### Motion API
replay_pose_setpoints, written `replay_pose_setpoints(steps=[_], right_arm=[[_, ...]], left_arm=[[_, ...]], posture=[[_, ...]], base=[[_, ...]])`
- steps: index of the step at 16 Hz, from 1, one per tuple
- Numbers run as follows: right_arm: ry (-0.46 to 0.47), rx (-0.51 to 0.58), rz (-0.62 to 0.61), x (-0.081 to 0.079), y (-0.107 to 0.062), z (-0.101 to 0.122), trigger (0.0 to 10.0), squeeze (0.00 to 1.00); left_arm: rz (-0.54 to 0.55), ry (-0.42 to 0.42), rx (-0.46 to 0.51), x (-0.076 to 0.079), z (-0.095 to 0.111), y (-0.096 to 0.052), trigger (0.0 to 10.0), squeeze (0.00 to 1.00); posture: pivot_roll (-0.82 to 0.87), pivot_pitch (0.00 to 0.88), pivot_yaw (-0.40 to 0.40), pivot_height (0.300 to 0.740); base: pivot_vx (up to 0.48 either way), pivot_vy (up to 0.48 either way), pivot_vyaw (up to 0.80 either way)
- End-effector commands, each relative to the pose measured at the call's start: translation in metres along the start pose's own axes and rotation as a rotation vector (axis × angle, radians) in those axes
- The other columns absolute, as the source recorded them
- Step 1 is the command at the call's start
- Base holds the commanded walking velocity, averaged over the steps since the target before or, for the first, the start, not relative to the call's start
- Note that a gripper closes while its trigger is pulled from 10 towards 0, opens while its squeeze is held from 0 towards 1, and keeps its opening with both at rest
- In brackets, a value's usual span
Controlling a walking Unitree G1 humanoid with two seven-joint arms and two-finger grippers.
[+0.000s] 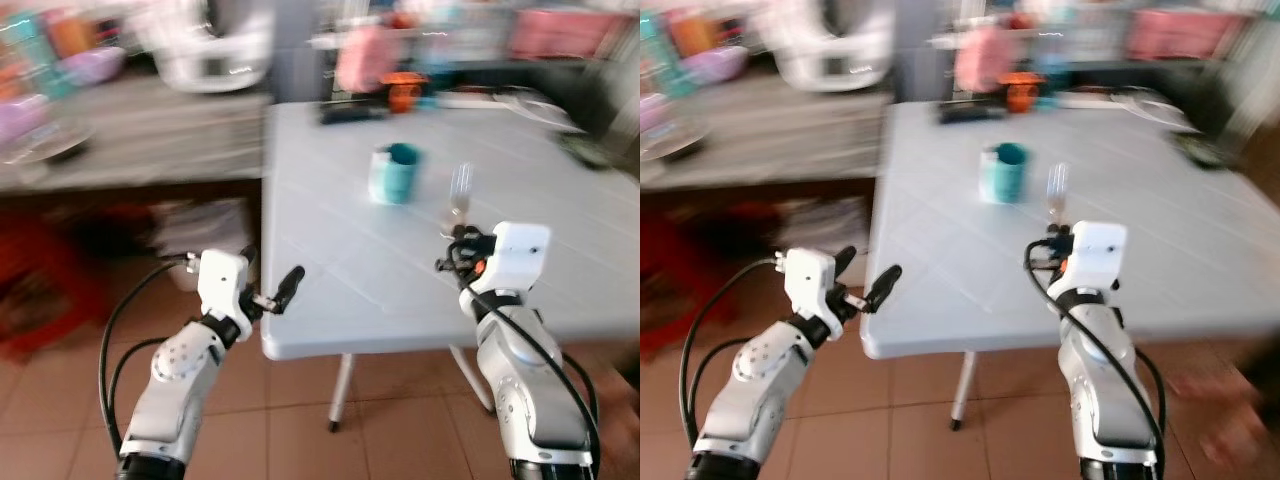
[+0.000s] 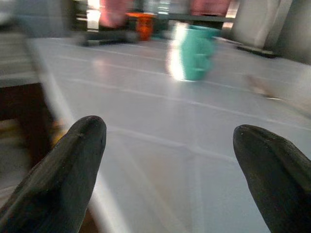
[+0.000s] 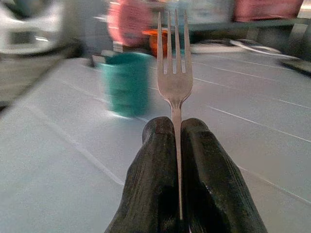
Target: Setting the table
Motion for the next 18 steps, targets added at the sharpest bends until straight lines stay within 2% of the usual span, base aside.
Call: replay_pose_setpoints(steps=[1,9,18], right_arm=[[-0.005,0.015,-0.012,0.0033,-0.0012,0.0045,10.0,0.0],[-0.013,0.023,0.004,0.0017,-0.0034,0.0045,10.0,0.0],[0.005,0.029,-0.006,0.0022,-0.0058,0.0036,10.0,0.0]], left_arm=[[-0.027,0.007,-0.001,0.0078,-0.0013,0.0002,10.0,0.0],[-0.037,0.009,-0.005,0.0095,-0.0021,0.001,10.0,0.0],[-0.03,0.01,-0.007,0.0109,-0.0032,0.005,10.0,0.0]], posture=[[-0.07,0.03,0.017,0.74],[-0.07,0.035,0.024,0.74],[-0.07,0.043,0.028,0.74]], base=[[0.0,0.36,-0.44],[0.0,0.375,0.0],[0.0,0.431,0.51]])
Point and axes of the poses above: a point about 5 cm out from each wrist's last joint towards the gripper, its own y axis pointing out of the wrist towards the gripper, its own z axis along the axis of the wrist's last joint, x = y × z, the point moved 2 cm from there along y, pointing out of the wrist towards the gripper, and after that the axes turned 2 degrees about y, right-handed, at the moved point
